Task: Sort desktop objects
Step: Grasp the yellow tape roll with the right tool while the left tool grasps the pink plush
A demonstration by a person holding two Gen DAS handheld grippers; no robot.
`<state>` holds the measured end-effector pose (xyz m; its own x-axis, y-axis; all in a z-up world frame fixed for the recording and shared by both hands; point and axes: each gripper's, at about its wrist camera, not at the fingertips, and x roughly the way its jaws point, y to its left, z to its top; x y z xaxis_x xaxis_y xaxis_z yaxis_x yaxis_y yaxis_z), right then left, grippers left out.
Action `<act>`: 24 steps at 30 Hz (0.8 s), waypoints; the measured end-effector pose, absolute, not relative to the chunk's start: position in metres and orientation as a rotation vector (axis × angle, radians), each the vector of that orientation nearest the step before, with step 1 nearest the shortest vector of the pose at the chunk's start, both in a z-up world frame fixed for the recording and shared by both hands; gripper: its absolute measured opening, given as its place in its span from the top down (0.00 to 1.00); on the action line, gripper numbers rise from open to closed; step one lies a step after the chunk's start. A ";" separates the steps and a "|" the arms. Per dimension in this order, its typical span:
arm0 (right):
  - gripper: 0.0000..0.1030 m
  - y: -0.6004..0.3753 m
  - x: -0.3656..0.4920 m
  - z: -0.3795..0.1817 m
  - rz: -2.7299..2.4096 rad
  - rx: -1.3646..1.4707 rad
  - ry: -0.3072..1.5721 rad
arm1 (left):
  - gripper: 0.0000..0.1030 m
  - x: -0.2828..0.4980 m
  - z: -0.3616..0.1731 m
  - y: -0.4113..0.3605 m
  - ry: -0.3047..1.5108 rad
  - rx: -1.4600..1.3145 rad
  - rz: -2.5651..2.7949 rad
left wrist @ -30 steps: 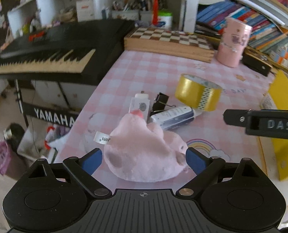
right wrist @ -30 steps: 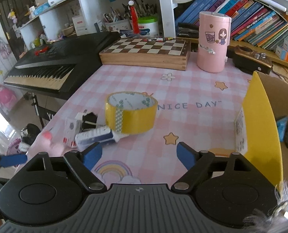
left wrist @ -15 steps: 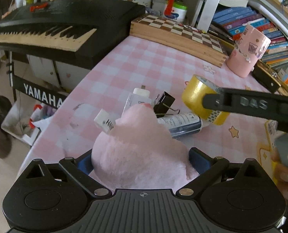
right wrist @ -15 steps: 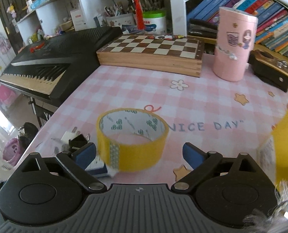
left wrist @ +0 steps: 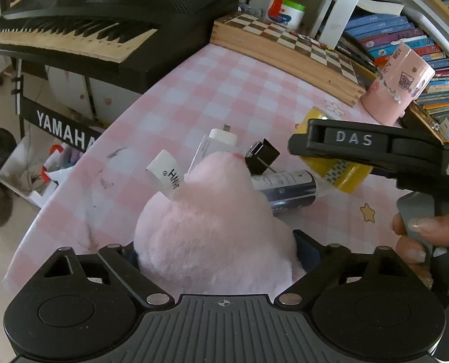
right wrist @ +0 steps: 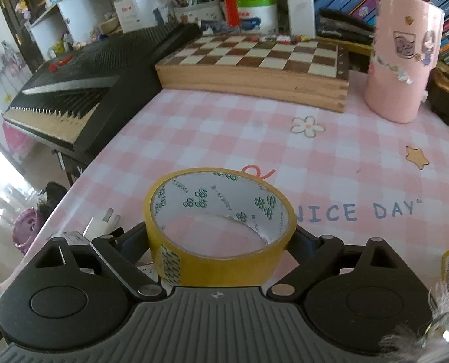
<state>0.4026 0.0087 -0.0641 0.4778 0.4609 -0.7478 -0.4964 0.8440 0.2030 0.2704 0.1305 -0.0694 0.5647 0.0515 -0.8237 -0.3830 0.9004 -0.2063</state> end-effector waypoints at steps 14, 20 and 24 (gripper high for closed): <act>0.10 -0.045 0.346 -0.004 0.516 -0.047 0.726 | 0.11 0.222 -0.019 0.136 0.761 -0.426 0.264; 0.10 -0.064 0.303 0.006 0.476 -0.053 0.731 | 0.11 0.207 -0.010 0.130 0.757 -0.371 0.230; 0.10 -0.074 0.271 0.008 0.457 -0.056 0.749 | 0.11 0.189 0.004 0.127 0.718 -0.334 0.198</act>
